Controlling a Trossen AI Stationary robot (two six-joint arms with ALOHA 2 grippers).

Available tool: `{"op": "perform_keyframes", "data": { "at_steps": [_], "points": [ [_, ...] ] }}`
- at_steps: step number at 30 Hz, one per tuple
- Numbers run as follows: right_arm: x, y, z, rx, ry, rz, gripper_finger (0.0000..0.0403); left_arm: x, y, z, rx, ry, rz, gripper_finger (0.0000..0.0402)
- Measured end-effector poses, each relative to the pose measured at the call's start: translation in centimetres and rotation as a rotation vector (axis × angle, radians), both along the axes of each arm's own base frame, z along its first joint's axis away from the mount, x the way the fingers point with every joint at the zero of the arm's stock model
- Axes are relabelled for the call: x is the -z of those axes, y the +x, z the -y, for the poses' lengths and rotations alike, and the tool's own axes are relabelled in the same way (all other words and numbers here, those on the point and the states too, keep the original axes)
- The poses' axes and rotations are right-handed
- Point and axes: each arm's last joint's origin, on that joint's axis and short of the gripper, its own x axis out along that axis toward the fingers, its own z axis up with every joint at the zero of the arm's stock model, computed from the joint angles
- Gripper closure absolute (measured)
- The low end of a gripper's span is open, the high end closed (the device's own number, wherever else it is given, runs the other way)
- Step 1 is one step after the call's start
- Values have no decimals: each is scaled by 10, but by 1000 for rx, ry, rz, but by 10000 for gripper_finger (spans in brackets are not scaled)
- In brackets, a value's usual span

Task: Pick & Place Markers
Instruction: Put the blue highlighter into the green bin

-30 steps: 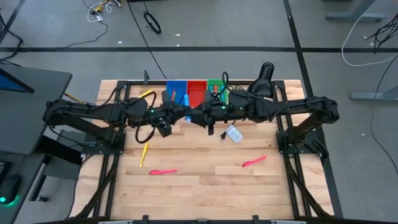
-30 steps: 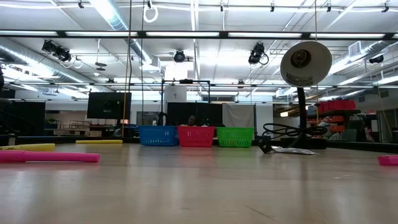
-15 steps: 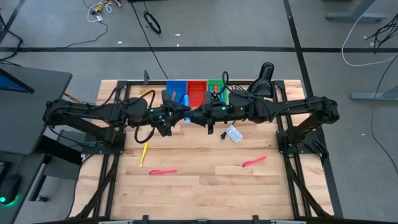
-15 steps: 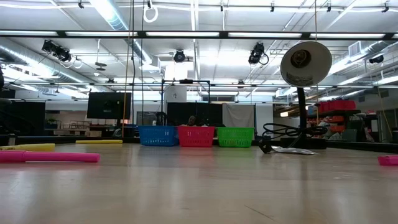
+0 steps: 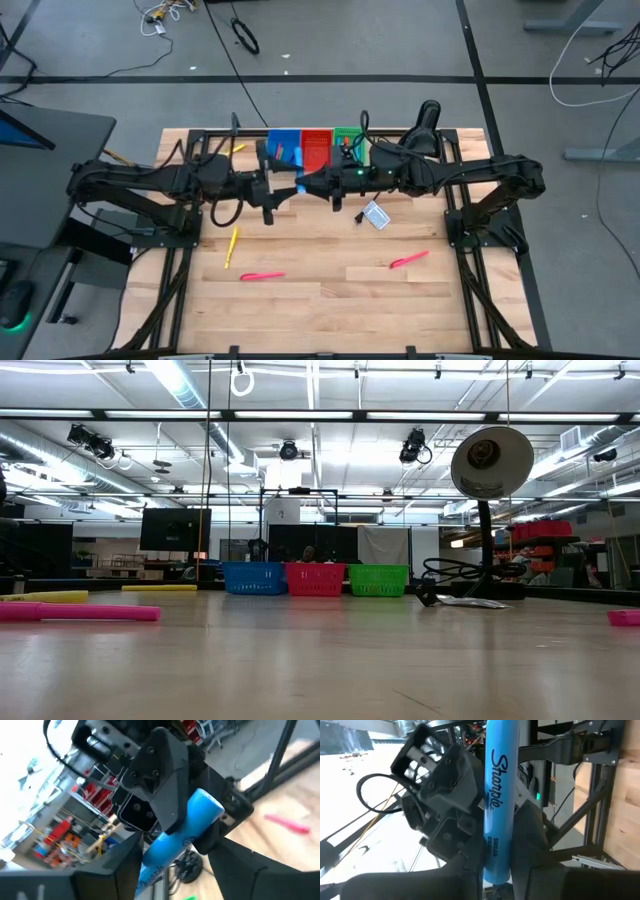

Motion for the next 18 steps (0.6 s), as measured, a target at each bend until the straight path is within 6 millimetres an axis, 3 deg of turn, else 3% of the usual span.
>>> {"op": "perform_keyframes", "data": {
  "at_steps": [9, 18],
  "points": [
    [-4, -2, 10, 9, -96, 25, 350, -9, -13, -1, -18, -310, 101, 134],
    [-6, -10, 33, 107, -552, -5, 350, -22, -29, -2, 6, -705, 225, 127]
  ]
}}
